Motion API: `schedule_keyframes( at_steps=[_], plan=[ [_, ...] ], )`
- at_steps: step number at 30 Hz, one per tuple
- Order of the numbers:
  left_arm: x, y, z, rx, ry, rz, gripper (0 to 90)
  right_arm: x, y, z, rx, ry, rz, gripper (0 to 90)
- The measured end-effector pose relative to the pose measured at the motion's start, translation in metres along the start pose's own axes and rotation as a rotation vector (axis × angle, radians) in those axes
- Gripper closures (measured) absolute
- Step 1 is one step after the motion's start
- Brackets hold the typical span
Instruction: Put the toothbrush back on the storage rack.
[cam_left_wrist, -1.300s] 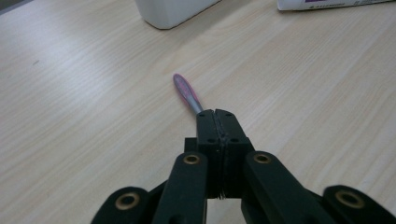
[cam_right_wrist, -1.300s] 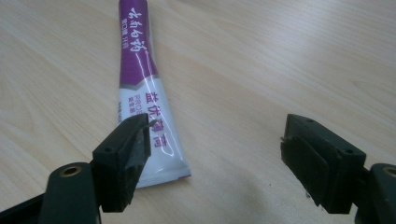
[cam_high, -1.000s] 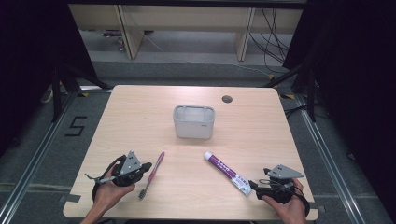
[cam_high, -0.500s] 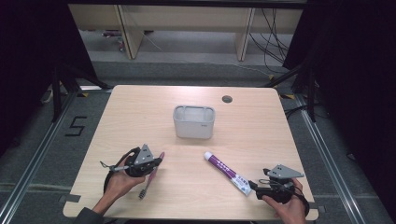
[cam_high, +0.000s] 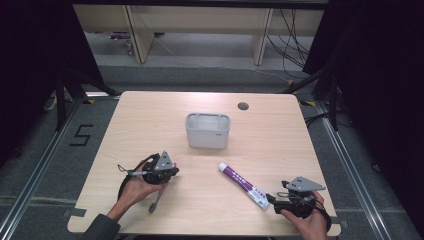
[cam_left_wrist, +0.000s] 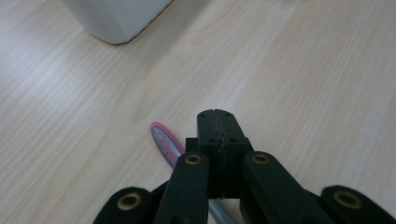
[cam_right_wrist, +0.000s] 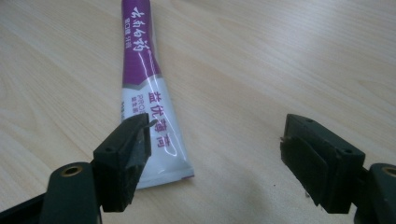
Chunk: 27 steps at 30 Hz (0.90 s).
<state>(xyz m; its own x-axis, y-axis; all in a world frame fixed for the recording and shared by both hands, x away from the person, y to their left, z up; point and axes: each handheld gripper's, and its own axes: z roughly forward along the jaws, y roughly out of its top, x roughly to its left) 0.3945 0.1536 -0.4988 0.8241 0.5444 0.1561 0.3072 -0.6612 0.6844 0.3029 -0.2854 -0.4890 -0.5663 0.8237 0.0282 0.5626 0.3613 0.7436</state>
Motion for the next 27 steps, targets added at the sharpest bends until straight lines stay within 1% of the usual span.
schedule_keyframes(
  at_steps=[2,3,5,9,12,13,14,17,18,19,20,22,23,24,25,26,27],
  plan=[
    [0.002,0.000,0.002,0.005,0.006,-0.002,89.5,0.000,0.000,0.000,-0.006,-0.001,-0.002,25.2],
    [0.005,0.000,0.005,0.017,0.006,-0.004,89.5,0.000,0.000,0.000,-0.005,-0.001,-0.001,25.2],
    [0.006,-0.001,0.007,0.020,0.009,-0.021,89.5,0.000,0.000,0.000,-0.001,0.001,-0.002,25.2],
    [0.011,-0.004,0.006,0.034,0.005,-0.022,89.5,0.000,0.000,0.000,0.000,0.001,0.000,25.3],
    [0.013,-0.006,0.005,0.032,0.008,-0.030,89.5,0.000,0.000,0.000,-0.005,-0.005,-0.004,25.2],
    [0.014,-0.007,0.003,0.035,0.014,-0.031,89.5,0.000,0.000,0.000,-0.001,0.001,0.005,25.2],
    [0.014,-0.008,0.003,0.037,0.013,-0.034,89.5,0.000,0.000,0.001,-0.003,-0.002,-0.005,25.2],
    [0.021,-0.016,-0.003,0.045,0.028,-0.060,89.4,-0.001,0.000,0.000,-0.005,-0.002,-0.007,25.3],
    [0.021,-0.016,-0.003,0.045,0.028,-0.060,89.4,-0.001,0.000,0.000,-0.005,-0.002,-0.007,25.3],
    [0.025,-0.020,-0.005,0.047,0.035,-0.076,89.4,0.000,0.000,0.000,0.001,-0.001,0.004,25.2],
    [0.025,-0.020,-0.005,0.047,0.035,-0.076,89.4,0.000,0.000,0.000,0.001,-0.001,0.004,25.2],
    [0.029,-0.024,-0.009,0.050,0.044,-0.086,89.4,0.000,-0.001,0.000,-0.001,-0.001,0.006,25.2],
    [0.033,-0.030,-0.015,0.055,0.050,-0.091,89.4,0.000,0.000,0.000,0.003,0.000,0.007,25.2],
    [0.034,-0.032,-0.017,0.056,0.054,-0.096,89.4,-0.002,0.000,0.002,-0.007,0.009,-0.011,25.3],
    [0.034,-0.032,-0.017,0.056,0.054,-0.096,89.4,-0.002,0.000,0.002,-0.007,0.009,-0.011,25.3],
    [0.035,-0.037,-0.020,0.055,0.055,-0.105,89.4,-0.003,-0.001,0.002,-0.008,0.007,-0.014,25.2],
    [0.036,-0.042,-0.025,0.062,0.059,-0.115,89.4,-0.004,0.000,0.003,-0.007,0.017,-0.028,25.3]
  ],
)
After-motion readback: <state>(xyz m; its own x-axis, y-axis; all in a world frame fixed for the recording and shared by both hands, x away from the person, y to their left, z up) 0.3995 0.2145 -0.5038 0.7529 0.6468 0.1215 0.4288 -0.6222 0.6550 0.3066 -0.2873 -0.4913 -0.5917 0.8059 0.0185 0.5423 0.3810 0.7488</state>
